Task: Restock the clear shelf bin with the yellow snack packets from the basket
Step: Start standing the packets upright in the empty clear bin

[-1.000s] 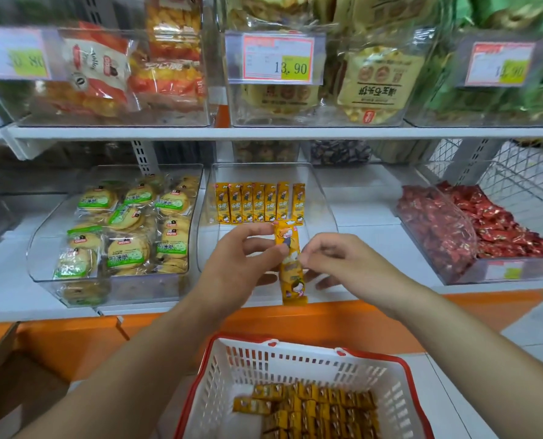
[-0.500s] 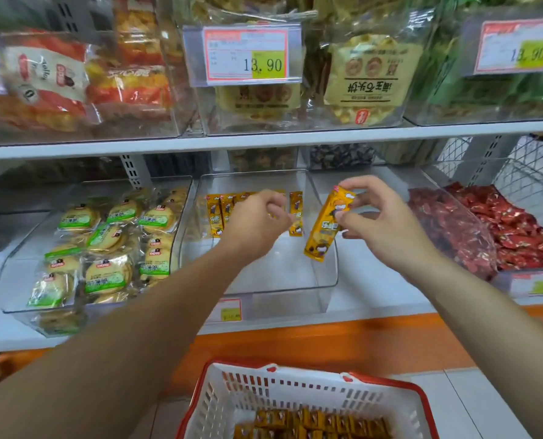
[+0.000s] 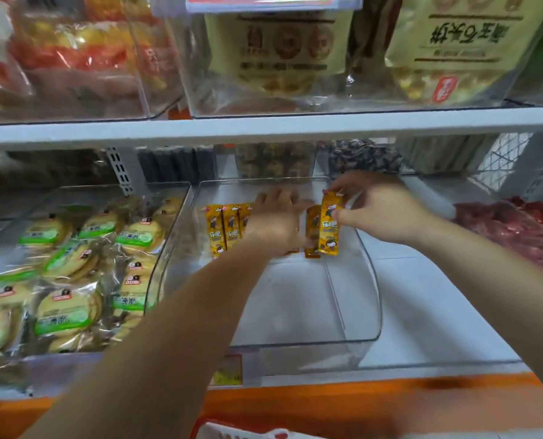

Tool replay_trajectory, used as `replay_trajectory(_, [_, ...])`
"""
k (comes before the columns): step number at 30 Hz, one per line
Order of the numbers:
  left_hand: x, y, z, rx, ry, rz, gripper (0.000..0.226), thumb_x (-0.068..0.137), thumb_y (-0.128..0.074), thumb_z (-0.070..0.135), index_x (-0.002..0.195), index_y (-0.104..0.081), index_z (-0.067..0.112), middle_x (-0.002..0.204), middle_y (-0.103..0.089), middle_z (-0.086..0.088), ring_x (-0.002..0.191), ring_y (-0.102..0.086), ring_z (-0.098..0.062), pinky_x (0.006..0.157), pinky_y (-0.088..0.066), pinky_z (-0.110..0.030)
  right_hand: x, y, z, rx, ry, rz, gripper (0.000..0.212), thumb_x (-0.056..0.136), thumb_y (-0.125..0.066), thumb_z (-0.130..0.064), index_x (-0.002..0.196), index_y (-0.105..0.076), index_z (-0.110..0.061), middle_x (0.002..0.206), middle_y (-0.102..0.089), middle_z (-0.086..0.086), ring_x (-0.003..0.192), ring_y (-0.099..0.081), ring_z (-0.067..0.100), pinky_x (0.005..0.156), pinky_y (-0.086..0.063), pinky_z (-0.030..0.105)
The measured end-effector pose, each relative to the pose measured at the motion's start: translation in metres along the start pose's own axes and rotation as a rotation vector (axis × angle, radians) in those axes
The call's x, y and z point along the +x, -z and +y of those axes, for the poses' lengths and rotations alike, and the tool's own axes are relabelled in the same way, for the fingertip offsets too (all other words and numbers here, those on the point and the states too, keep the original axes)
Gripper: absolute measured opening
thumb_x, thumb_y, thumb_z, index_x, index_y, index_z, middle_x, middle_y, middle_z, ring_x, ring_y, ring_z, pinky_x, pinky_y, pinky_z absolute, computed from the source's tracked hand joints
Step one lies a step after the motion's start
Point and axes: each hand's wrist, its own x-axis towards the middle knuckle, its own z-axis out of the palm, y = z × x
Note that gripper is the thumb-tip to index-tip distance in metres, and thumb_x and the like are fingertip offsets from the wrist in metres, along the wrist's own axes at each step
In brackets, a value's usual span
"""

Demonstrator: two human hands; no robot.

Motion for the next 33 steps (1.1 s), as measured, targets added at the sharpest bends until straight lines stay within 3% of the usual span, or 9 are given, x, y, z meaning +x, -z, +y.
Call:
replay_trajectory(2, [0.0, -0.003, -0.001, -0.016, 0.006, 0.038, 0.078, 0.065, -0.076, 0.067, 0.133, -0.059, 0.034, 0.125, -0.051, -0.003, 0.119, -0.046, -0.029, 0.096, -0.036, -0.042, 0.014, 0.0, 0.0, -0.038, 0.007, -0.02, 0.03, 0.074, -0.079, -0.022, 0.096, -0.064, -0.035, 0.086, -0.065, -0.016, 0.066, -0.055, -0.015, 0.058, -0.039, 0.004])
replay_trajectory(4, [0.0, -0.006, 0.0, -0.031, 0.012, 0.071, 0.071, 0.065, -0.079, 0.061, 0.128, -0.063, 0.032, 0.125, -0.052, -0.003, 0.118, -0.046, -0.03, 0.094, -0.036, -0.041, 0.026, -0.001, -0.001, -0.12, 0.003, -0.072, 0.034, 0.072, -0.081, -0.023, 0.098, -0.063, -0.035, 0.085, -0.062, -0.017, 0.064, -0.053, -0.018, 0.055, -0.036, 0.005])
replay_trajectory(8, [-0.001, -0.005, -0.003, -0.092, 0.011, 0.125, 0.059, 0.068, -0.081, 0.049, 0.119, -0.065, 0.023, 0.126, -0.057, -0.005, 0.117, -0.051, -0.031, 0.095, -0.038, -0.043, 0.042, -0.003, -0.005, -0.262, -0.013, -0.148, 0.04, 0.067, -0.083, -0.024, 0.1, -0.062, -0.034, 0.095, -0.065, -0.008, 0.078, -0.058, 0.003, 0.062, -0.043, 0.02])
replay_trajectory(13, [-0.004, -0.001, -0.013, -0.188, 0.03, 0.126, 0.052, 0.074, -0.085, 0.037, 0.118, -0.065, 0.017, 0.127, -0.059, -0.006, 0.118, -0.051, -0.031, 0.09, -0.045, -0.04, 0.06, -0.015, -0.017, -0.503, 0.015, -0.184, 0.025, 0.074, -0.078, -0.022, 0.095, -0.068, -0.032, 0.098, -0.069, -0.003, 0.095, -0.065, 0.021, 0.075, -0.051, 0.032])
replay_trajectory(17, [-0.003, 0.001, -0.019, -0.216, 0.032, 0.089, 0.051, 0.076, -0.084, 0.031, 0.122, -0.065, 0.017, 0.129, -0.058, -0.006, 0.122, -0.049, -0.03, 0.088, -0.047, -0.039, 0.075, -0.03, -0.028, -0.673, -0.047, -0.321, 0.017, 0.072, -0.078, -0.02, 0.087, -0.072, -0.018, 0.082, -0.069, 0.006, 0.081, -0.068, 0.027, 0.074, -0.06, 0.037])
replay_trajectory(22, [-0.002, 0.001, -0.025, -0.261, 0.032, 0.085, 0.045, 0.083, -0.08, 0.03, 0.124, -0.066, 0.021, 0.127, -0.059, -0.004, 0.123, -0.049, -0.027, 0.09, -0.046, -0.037, 0.083, -0.044, -0.028, -0.735, -0.039, -0.295, 0.015, 0.066, -0.075, -0.017, 0.064, -0.06, -0.014, 0.064, -0.058, 0.002, 0.064, -0.059, 0.023, 0.058, -0.047, 0.028])
replay_trajectory(27, [-0.002, 0.004, -0.025, -0.283, 0.027, 0.098, 0.035, 0.087, -0.075, 0.028, 0.121, -0.068, 0.02, 0.125, -0.06, -0.005, 0.122, -0.05, -0.028, 0.089, -0.045, -0.036, 0.083, -0.038, -0.029, -0.642, -0.055, -0.432, 0.02, 0.069, -0.078, -0.028, 0.087, -0.076, -0.02, 0.083, -0.071, 0.006, 0.079, -0.067, 0.023, 0.07, -0.057, 0.038])
replay_trajectory(30, [-0.003, 0.004, -0.026, -0.276, 0.034, 0.09, 0.032, 0.087, -0.075, 0.028, 0.118, -0.068, 0.021, 0.123, -0.06, -0.004, 0.121, -0.05, -0.027, 0.085, -0.045, -0.035, 0.082, -0.029, -0.029, -0.636, -0.057, -0.319, 0.02, 0.062, -0.077, -0.03, 0.067, -0.07, -0.012, 0.059, -0.062, 0.004, 0.06, -0.062, 0.023, 0.049, -0.046, 0.03])
replay_trajectory(33, [-0.003, 0.005, -0.026, -0.305, 0.047, 0.095, 0.03, 0.086, -0.076, 0.026, 0.115, -0.068, 0.021, 0.122, -0.06, -0.003, 0.121, -0.05, -0.026, 0.082, -0.043, -0.032, 0.077, -0.033, -0.033, -0.683, -0.069, -0.228, 0.031, 0.061, -0.078, -0.028, 0.053, -0.054, -0.011, 0.05, -0.05, 0.001, 0.047, -0.049, 0.017, 0.043, -0.028, 0.021])
